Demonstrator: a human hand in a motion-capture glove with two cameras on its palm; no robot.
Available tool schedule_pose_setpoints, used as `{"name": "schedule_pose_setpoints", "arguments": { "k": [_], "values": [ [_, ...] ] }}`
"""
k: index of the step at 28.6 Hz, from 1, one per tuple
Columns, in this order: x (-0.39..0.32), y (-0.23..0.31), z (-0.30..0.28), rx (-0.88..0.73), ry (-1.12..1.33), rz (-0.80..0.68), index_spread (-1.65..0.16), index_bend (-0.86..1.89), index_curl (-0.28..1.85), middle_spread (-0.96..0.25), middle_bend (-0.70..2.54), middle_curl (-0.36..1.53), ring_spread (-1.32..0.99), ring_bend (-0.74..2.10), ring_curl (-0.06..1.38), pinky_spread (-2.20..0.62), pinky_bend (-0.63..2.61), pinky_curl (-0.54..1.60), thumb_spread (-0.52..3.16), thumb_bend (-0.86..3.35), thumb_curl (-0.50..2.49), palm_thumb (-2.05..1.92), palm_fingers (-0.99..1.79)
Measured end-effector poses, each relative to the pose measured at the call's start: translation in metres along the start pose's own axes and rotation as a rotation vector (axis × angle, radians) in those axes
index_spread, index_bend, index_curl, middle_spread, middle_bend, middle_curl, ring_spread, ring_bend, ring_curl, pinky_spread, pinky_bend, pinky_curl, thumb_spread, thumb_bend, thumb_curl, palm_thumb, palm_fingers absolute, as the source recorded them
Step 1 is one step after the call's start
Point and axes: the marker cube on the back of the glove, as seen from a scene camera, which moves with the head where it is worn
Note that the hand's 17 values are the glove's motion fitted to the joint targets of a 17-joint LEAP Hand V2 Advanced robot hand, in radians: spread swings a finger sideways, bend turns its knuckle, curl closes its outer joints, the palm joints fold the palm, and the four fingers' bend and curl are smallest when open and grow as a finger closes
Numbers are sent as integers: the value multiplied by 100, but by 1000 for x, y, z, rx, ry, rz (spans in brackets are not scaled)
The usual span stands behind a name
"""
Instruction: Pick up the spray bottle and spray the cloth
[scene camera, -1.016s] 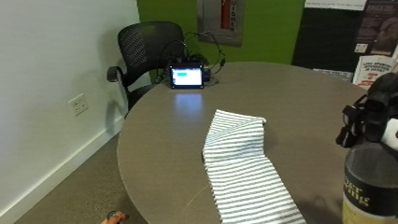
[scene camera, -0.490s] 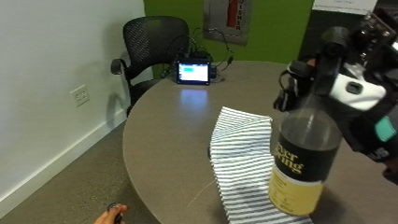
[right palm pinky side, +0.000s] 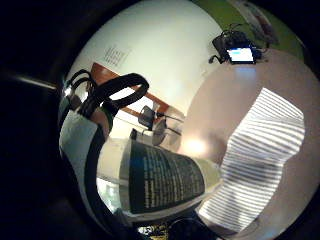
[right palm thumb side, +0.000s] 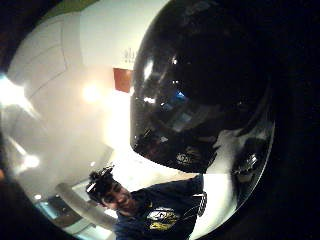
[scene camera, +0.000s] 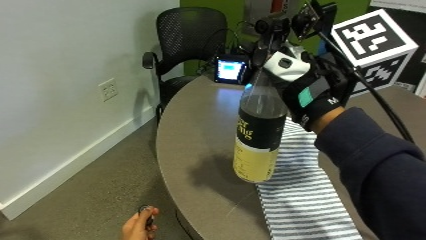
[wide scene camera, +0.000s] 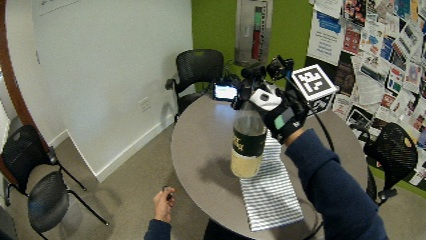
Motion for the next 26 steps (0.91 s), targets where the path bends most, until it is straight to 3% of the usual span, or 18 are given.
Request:
{"name": "schedule_pose_setpoints", "arguments": {
  "k": [10,17,26],
  "values": [
    [75,-34,22,165,95,37,-26,25,56,-14,58,48,-20,59,42,-29,41,38,103,-2,56,83,138],
    [128,-30,21,263,61,131,-26,25,56,-15,58,48,-20,59,42,-29,41,38,103,-2,55,83,138],
    [127,-25,24,247,84,89,-26,25,57,-15,57,48,-20,59,42,-31,43,38,102,-2,54,83,138]
  ]
}}
